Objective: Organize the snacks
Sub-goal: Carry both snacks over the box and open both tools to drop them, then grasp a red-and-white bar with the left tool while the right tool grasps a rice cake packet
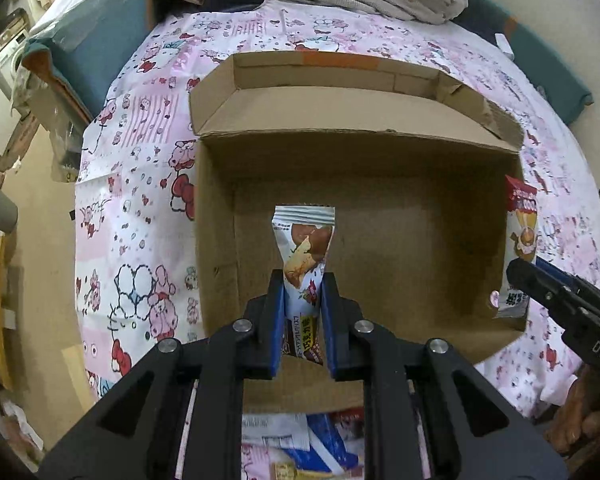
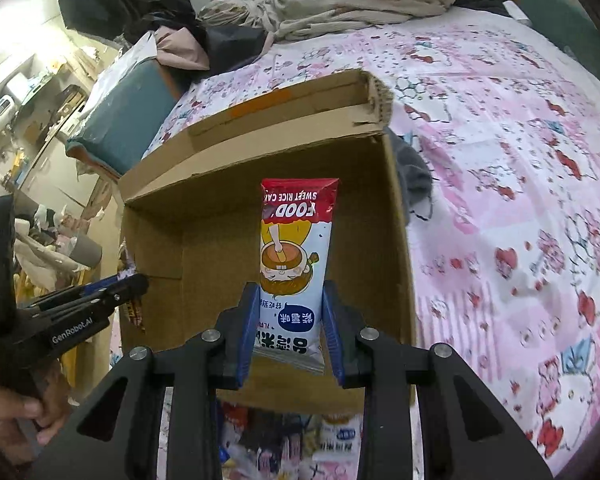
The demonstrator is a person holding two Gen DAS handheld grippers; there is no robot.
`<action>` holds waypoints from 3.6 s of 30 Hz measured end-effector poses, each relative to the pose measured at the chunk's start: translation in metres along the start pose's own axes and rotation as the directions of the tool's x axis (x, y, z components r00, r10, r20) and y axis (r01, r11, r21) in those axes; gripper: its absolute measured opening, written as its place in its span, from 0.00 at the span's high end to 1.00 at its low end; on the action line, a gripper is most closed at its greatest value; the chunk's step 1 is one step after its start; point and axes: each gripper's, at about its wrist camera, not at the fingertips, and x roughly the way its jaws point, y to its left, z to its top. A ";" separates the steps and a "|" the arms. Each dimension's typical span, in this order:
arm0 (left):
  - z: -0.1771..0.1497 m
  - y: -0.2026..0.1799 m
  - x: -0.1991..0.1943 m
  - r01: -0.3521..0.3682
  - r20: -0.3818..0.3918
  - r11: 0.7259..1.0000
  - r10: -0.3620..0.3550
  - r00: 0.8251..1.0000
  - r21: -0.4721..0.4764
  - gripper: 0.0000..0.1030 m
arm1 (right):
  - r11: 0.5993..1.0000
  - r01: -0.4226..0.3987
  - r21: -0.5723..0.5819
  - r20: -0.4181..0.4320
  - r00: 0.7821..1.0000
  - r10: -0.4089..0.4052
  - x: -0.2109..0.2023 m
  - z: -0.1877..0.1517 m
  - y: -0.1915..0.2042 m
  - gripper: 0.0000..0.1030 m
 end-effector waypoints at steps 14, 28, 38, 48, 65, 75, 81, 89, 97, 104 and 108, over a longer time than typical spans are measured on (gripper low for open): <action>-0.002 -0.010 0.026 -0.056 0.016 0.998 0.056 0.998 0.026 0.85 | 1.000 0.021 -0.011 -0.031 0.999 -0.022 0.048 -0.013 -0.009 0.69; -0.011 -0.018 0.020 -0.086 0.054 0.994 0.083 0.995 0.063 0.40 | 1.000 -0.016 0.002 0.061 0.998 0.016 0.024 -0.007 -0.008 0.66; -0.009 -0.023 -0.023 -0.057 0.135 0.997 0.050 0.990 0.051 0.20 | 0.996 -0.078 0.034 0.168 0.983 0.072 -0.007 0.000 -0.011 0.18; -0.027 -0.003 -0.074 0.013 0.237 1.000 -0.012 0.971 0.000 0.14 | 0.995 -0.018 0.094 0.183 0.983 0.001 -0.046 -0.010 -0.005 0.18; -0.104 0.048 -0.090 -0.007 0.214 0.995 0.028 0.976 -0.099 0.00 | 0.992 0.028 0.123 0.117 0.992 -0.043 -0.071 -0.080 -0.002 0.13; -0.130 0.068 -0.071 -0.039 0.151 0.985 0.064 0.986 -0.166 0.00 | 0.986 0.040 0.163 0.012 0.999 -0.042 -0.051 -0.107 -0.006 0.13; -0.135 0.087 -0.056 -0.023 0.100 0.969 0.049 0.994 -0.246 0.00 | 0.987 0.070 0.147 -0.040 0.997 -0.065 -0.036 -0.115 -0.005 0.13; -0.145 0.125 -0.029 0.004 0.005 0.888 -0.001 1.000 -0.460 0.00 | 0.955 0.092 0.282 -0.160 0.986 -0.048 -0.008 -0.126 -0.029 0.13; -0.156 0.124 0.007 0.048 -0.081 0.819 -0.114 0.990 -0.571 0.09 | 0.946 0.090 0.313 -0.179 0.983 -0.034 0.001 -0.123 -0.032 0.13; -0.156 0.102 0.039 0.089 -0.113 0.748 -0.214 0.970 -0.658 0.18 | 0.949 0.098 0.301 -0.198 0.979 -0.038 0.006 -0.123 -0.031 0.13; -0.162 0.098 0.061 0.038 -0.163 0.733 -0.202 0.966 -0.679 0.19 | 0.946 0.095 0.309 -0.203 0.979 -0.032 0.009 -0.123 -0.032 0.13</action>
